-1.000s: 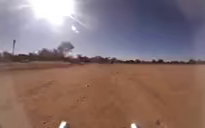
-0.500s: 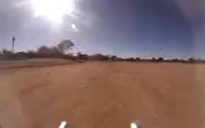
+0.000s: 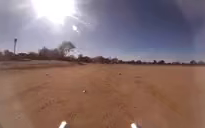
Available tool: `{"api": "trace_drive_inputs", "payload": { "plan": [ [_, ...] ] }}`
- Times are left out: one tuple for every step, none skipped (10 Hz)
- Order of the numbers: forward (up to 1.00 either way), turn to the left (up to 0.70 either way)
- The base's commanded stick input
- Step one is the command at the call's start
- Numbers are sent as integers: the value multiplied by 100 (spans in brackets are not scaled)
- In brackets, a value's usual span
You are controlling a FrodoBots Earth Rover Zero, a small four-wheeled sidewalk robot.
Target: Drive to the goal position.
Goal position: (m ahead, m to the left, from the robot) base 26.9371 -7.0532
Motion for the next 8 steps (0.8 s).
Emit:
{"api": "trace_drive_inputs", "payload": {
  "plan": [
    [50,0],
    [50,0],
    [50,0],
    [50,0],
    [50,-14],
    [50,-46],
    [50,-50],
    [50,-50]
  ]
}}
